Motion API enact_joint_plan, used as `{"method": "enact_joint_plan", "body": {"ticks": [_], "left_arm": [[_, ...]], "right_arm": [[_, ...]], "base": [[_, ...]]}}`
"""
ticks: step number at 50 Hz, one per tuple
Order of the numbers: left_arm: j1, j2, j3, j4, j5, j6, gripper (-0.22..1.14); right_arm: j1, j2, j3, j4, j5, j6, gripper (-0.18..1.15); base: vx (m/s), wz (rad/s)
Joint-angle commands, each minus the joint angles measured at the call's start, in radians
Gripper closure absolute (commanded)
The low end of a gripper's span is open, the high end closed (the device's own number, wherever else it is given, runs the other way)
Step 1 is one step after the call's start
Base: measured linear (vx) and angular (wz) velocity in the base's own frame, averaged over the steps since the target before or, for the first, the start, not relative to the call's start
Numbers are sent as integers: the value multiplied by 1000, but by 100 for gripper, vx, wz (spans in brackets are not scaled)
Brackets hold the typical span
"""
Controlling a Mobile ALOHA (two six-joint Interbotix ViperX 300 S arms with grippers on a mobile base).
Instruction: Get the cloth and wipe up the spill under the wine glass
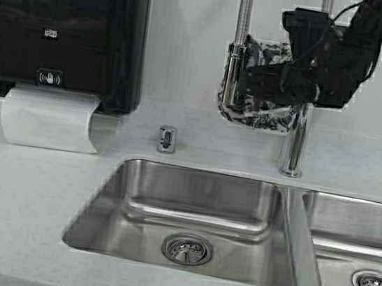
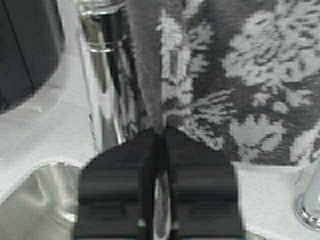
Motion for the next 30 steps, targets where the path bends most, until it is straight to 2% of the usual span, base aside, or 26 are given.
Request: {"method": "enact_joint_plan", "body": {"ticks": [1, 15, 30], "left_arm": [[2, 14, -8, -2, -6, 2, 89], [2, 31, -8, -2, -5, 12, 89], [2, 32, -5, -5, -6, 11, 89]], "right_arm": [[6, -61, 8, 2, -14, -5, 87], [8, -385, 98, -3, -3, -58, 90], [17, -721, 84, -5, 138, -78, 90]], "base": [[0, 0], [0, 0], [-1, 3]]}}
